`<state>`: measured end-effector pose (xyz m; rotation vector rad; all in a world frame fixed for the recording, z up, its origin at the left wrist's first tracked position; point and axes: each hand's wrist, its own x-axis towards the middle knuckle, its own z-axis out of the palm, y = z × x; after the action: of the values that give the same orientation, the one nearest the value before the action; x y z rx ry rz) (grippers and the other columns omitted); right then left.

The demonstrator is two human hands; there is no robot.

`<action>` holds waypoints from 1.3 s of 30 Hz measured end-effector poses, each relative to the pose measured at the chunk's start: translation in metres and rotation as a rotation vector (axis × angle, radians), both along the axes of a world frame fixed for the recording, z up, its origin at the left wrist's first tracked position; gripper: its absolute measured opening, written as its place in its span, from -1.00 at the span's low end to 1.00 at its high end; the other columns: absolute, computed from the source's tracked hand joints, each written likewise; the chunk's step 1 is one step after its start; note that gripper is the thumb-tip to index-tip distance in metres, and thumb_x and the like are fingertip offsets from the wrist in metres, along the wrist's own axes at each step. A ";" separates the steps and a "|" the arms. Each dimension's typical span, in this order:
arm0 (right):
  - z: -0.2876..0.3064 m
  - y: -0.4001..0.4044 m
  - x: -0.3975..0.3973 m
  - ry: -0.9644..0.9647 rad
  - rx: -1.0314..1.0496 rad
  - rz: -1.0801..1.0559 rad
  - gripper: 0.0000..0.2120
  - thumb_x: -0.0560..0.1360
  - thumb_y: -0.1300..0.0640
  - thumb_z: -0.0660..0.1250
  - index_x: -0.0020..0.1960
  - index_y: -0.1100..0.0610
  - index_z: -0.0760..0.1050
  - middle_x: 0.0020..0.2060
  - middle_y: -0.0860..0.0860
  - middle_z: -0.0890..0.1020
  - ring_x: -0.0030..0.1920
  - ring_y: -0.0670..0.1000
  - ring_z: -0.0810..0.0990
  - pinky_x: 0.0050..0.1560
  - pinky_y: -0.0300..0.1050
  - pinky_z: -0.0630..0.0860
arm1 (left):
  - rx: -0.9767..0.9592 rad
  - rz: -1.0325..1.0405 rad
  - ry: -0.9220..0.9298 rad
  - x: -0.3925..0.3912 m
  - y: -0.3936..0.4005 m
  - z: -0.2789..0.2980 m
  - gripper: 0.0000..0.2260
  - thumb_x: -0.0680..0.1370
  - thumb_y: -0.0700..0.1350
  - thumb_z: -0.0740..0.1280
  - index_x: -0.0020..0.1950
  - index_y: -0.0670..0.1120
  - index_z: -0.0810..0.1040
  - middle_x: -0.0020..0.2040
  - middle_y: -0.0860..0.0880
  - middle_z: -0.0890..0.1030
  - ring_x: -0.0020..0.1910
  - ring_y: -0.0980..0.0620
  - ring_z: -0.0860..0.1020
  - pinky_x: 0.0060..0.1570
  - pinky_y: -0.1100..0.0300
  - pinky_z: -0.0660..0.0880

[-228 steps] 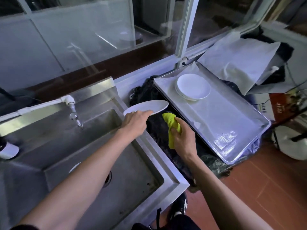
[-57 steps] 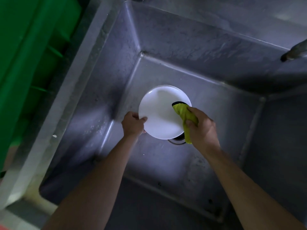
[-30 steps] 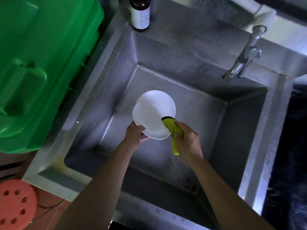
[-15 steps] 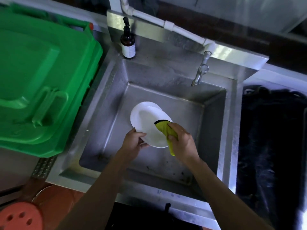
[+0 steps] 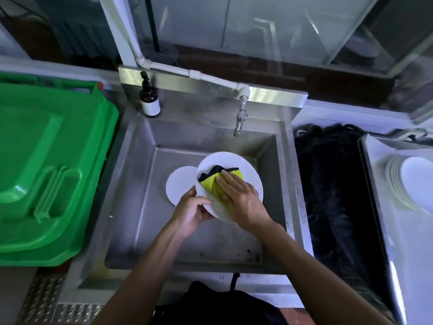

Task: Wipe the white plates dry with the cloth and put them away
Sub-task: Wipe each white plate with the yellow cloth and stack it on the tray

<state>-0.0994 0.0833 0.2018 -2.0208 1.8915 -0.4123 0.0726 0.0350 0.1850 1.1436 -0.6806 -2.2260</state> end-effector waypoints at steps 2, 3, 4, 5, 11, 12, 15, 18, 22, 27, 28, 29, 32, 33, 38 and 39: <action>0.002 0.003 -0.006 0.066 -0.019 0.046 -0.52 0.66 0.15 0.24 0.57 0.08 0.31 0.59 0.03 0.25 0.60 0.13 0.19 0.42 0.19 0.34 | -0.021 -0.028 0.027 -0.001 -0.001 0.005 -0.54 0.46 -0.39 0.24 0.30 -0.09 0.60 0.16 -0.22 0.67 0.10 -0.21 0.65 -0.03 -0.15 0.64; 0.004 0.004 -0.007 0.092 -0.021 0.079 -0.49 0.66 0.15 0.23 0.59 0.07 0.26 0.61 0.02 0.21 0.62 0.12 0.12 0.46 0.19 0.29 | -0.032 -0.046 0.032 -0.003 -0.002 0.008 -0.52 0.42 -0.35 0.27 0.32 -0.11 0.58 0.15 -0.23 0.67 0.09 -0.21 0.65 -0.01 -0.17 0.63; 0.006 0.005 -0.008 0.117 -0.026 0.118 -0.46 0.66 0.14 0.22 0.61 0.07 0.22 0.62 0.01 0.17 0.63 0.11 0.08 0.50 0.20 0.25 | -0.043 -0.068 0.031 -0.004 -0.003 0.010 -0.50 0.37 -0.33 0.28 0.31 -0.13 0.58 0.11 -0.23 0.67 0.07 -0.21 0.65 -0.02 -0.16 0.63; 0.008 0.006 -0.008 0.143 -0.032 0.154 -0.44 0.65 0.11 0.23 0.62 0.07 0.18 0.63 0.01 0.13 0.63 0.11 0.05 0.52 0.21 0.21 | -0.054 -0.089 0.025 -0.006 -0.004 0.012 -0.50 0.34 -0.32 0.28 0.28 -0.15 0.58 0.05 -0.23 0.66 0.02 -0.20 0.66 -0.06 -0.14 0.64; 0.027 0.000 -0.010 0.236 -0.036 0.183 -0.39 0.68 -0.08 0.12 0.65 0.09 0.07 0.64 0.01 0.02 0.64 0.11 -0.04 0.57 0.20 0.10 | -0.116 -0.158 0.027 -0.014 -0.009 0.018 -0.61 0.30 -0.32 0.28 0.11 -0.17 0.59 -0.09 -0.20 0.62 -0.13 -0.11 0.64 -0.18 -0.05 0.62; 0.030 -0.002 -0.010 0.243 -0.034 0.179 -0.39 0.68 -0.12 0.06 0.65 0.10 0.04 0.64 0.02 0.01 0.64 0.11 -0.06 0.58 0.20 0.08 | -0.128 -0.162 0.021 -0.014 -0.010 0.019 -0.61 0.30 -0.32 0.28 0.12 -0.19 0.58 -0.08 -0.20 0.62 -0.11 -0.13 0.64 -0.17 -0.05 0.62; 0.033 -0.008 -0.008 0.226 -0.040 0.142 -0.34 0.67 -0.24 -0.20 0.66 0.10 -0.06 0.65 0.05 -0.06 0.64 0.10 -0.11 0.60 0.18 0.01 | -0.159 -0.163 -0.016 -0.014 -0.011 0.023 -0.63 0.31 -0.32 0.31 0.10 -0.20 0.60 -0.07 -0.20 0.64 -0.09 -0.13 0.65 -0.19 -0.02 0.61; 0.030 -0.016 -0.009 0.209 -0.071 0.103 -0.46 0.73 -0.03 -0.09 0.66 0.09 -0.08 0.65 0.03 -0.10 0.64 0.08 -0.14 0.59 0.20 0.05 | -0.190 -0.160 -0.054 -0.012 -0.011 0.025 -0.66 0.31 -0.31 0.33 0.06 -0.18 0.64 -0.07 -0.19 0.66 -0.10 -0.13 0.66 -0.20 0.00 0.61; 0.027 -0.029 -0.012 0.205 -0.096 0.030 -0.46 0.73 0.06 -0.01 0.67 0.07 -0.09 0.65 -0.01 -0.12 0.64 0.03 -0.19 0.60 0.12 -0.01 | -0.197 -0.125 -0.060 -0.010 -0.007 0.026 -0.64 0.31 -0.29 0.34 0.07 -0.09 0.68 0.00 -0.19 0.69 -0.06 -0.16 0.68 -0.18 -0.02 0.62; 0.031 -0.042 -0.022 0.177 -0.083 -0.053 -0.46 0.73 0.07 -0.03 0.66 0.09 -0.10 0.65 0.00 -0.13 0.64 0.05 -0.21 0.61 0.14 -0.06 | -0.199 -0.076 -0.046 -0.007 0.000 0.028 -0.59 0.31 -0.31 0.34 0.09 -0.02 0.70 0.04 -0.16 0.71 -0.02 -0.13 0.69 -0.18 -0.02 0.62; 0.031 -0.043 -0.023 0.177 -0.076 -0.068 -0.46 0.73 0.07 -0.04 0.66 0.09 -0.11 0.65 -0.01 -0.14 0.64 0.04 -0.22 0.61 0.13 -0.07 | -0.196 -0.062 -0.045 -0.007 0.001 0.029 -0.59 0.31 -0.31 0.35 0.09 0.00 0.70 0.04 -0.16 0.71 -0.02 -0.13 0.69 -0.18 -0.02 0.62; 0.030 -0.043 -0.025 0.179 -0.069 -0.088 -0.46 0.74 0.06 -0.05 0.66 0.07 -0.13 0.65 -0.02 -0.15 0.63 0.03 -0.23 0.61 0.12 -0.09 | -0.195 -0.048 -0.043 -0.007 0.001 0.029 -0.58 0.30 -0.31 0.35 0.09 0.01 0.71 0.05 -0.16 0.71 -0.02 -0.13 0.69 -0.18 -0.03 0.62; 0.024 -0.043 -0.028 0.162 -0.048 -0.176 -0.47 0.74 0.03 -0.09 0.66 0.03 -0.17 0.64 -0.06 -0.18 0.62 -0.02 -0.26 0.62 0.09 -0.13 | -0.195 -0.019 -0.042 -0.006 0.003 0.030 -0.55 0.29 -0.31 0.35 0.11 0.02 0.70 0.08 -0.16 0.70 -0.01 -0.14 0.69 -0.15 -0.09 0.63; 0.022 -0.041 -0.030 0.149 -0.045 -0.201 -0.47 0.74 0.02 -0.10 0.66 0.02 -0.18 0.64 -0.07 -0.19 0.62 -0.03 -0.27 0.62 0.08 -0.15 | -0.196 -0.013 -0.045 -0.005 0.004 0.030 -0.54 0.29 -0.32 0.35 0.11 0.01 0.70 0.08 -0.16 0.70 -0.01 -0.15 0.68 -0.14 -0.11 0.63; 0.008 -0.026 -0.032 0.127 -0.041 -0.284 -0.47 0.73 -0.01 -0.14 0.66 -0.01 -0.19 0.64 -0.11 -0.20 0.62 -0.07 -0.28 0.60 0.01 -0.20 | -0.194 0.019 -0.071 -0.004 0.008 0.030 -0.58 0.26 -0.31 0.36 0.05 -0.01 0.71 0.00 -0.13 0.70 -0.08 -0.11 0.68 -0.19 -0.06 0.62; 0.005 -0.023 -0.031 0.117 -0.031 -0.297 -0.47 0.73 -0.02 -0.14 0.66 -0.02 -0.19 0.64 -0.11 -0.20 0.62 -0.07 -0.28 0.60 0.02 -0.19 | -0.193 0.025 -0.072 -0.004 0.009 0.030 -0.59 0.25 -0.32 0.36 0.03 -0.01 0.71 -0.02 -0.12 0.70 -0.10 -0.10 0.68 -0.21 -0.04 0.62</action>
<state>-0.1300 0.0604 0.2071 -1.8214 2.2804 -0.4062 0.0688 0.0441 0.2149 1.1319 -0.8853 -2.0555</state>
